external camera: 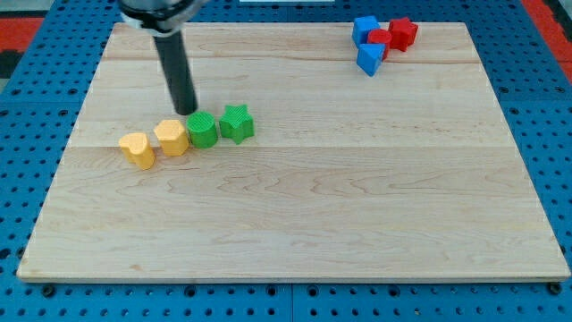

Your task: Push the yellow blocks along with the green blocks to the center

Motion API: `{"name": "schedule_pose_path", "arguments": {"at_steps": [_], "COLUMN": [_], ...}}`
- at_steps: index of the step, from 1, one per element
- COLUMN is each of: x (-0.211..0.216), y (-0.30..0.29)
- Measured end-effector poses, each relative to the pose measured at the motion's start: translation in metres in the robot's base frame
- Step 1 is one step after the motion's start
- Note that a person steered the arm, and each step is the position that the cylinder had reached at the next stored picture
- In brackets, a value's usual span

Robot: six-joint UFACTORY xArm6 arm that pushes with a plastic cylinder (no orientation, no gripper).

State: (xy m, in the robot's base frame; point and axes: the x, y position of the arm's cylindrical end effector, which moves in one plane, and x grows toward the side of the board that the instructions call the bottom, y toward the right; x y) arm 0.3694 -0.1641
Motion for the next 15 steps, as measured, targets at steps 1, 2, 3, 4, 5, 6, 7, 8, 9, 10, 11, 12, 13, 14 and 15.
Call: {"name": "schedule_pose_path", "arguments": {"at_steps": [1,2,3,4,5,6,7,8,9,10,11,12,13,14,15], "x": [0.024,0.101,0.092,0.055,0.064,0.074,0.097,0.091,0.055,0.015,-0.010,-0.042,-0.112,-0.175,-0.174], "y": [-0.114,-0.090,-0.046,-0.015,0.059,0.030,0.140,0.174,0.275,0.339,0.414,0.472,0.505,0.436,0.391]}}
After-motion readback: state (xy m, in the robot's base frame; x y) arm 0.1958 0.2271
